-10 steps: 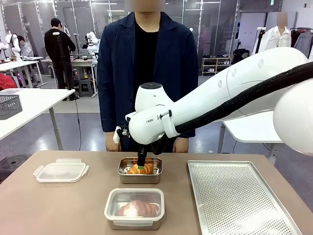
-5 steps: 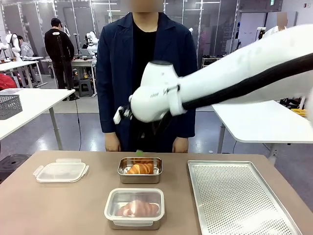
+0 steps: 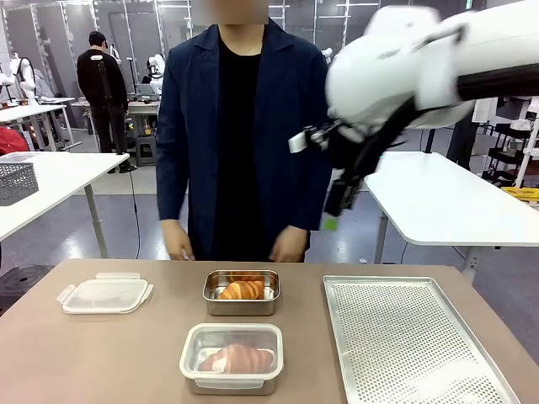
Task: Place the bread into the airtight container.
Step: Pick up a Butter Roll and place it into an empty Airtight Container.
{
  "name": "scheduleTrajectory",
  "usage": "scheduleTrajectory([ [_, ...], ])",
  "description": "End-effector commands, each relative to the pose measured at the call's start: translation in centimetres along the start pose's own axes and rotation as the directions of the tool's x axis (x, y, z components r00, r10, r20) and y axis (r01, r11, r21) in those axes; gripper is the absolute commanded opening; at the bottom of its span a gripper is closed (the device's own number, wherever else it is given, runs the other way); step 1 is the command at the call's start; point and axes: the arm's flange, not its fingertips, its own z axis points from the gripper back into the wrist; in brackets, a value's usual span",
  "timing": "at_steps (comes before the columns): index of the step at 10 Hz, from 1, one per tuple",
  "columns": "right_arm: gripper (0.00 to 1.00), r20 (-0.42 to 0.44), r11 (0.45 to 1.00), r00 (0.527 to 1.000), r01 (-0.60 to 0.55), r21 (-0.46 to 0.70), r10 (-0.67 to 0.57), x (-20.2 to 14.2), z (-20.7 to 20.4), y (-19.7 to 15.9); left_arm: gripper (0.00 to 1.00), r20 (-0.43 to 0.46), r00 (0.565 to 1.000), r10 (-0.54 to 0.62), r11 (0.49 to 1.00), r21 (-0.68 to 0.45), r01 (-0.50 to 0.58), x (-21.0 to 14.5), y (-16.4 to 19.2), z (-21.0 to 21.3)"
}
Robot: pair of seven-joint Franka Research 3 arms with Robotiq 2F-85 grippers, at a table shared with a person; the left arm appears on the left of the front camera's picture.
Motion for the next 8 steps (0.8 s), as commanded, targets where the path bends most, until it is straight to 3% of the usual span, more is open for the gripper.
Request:
scheduleTrajectory([
  [1,1.0,0.002,0.986,0.987,0.159,-0.042,-0.159,-4.5,5.1,2.6,1.0,-0.004,1.0,-0.019,1.0,-0.008,0.019,0.0,-0.2,0.4],
  [3,1.0,0.079,0.944,0.957,0.29,-0.155,-0.281,-7.8,12.6,4.3,1.0,-0.004,1.0,-0.019,1.0,-0.008,0.019,0.0,-0.2,0.4],
  [5,1.0,0.198,0.887,0.903,0.418,-0.197,-0.381,-12.8,19.0,5.0,1.0,-0.004,1.0,-0.019,1.0,-0.008,0.019,0.0,-0.2,0.4],
  [6,1.0,0.218,0.887,0.897,0.424,-0.183,-0.383,-14.3,20.6,5.7,1.0,-0.004,1.0,-0.019,1.0,-0.008,0.019,0.0,-0.2,0.4],
  [7,1.0,0.294,0.895,0.887,0.415,-0.163,-0.357,-16.0,23.2,7.4,1.0,-0.004,1.0,-0.019,1.0,-0.008,0.019,0.0,-0.2,0.4],
  [8,1.0,0.274,0.903,0.898,0.396,-0.166,-0.344,-17.0,24.7,8.9,1.0,-0.004,1.0,-0.019,1.0,-0.008,0.019,0.0,-0.2,0.4],
])
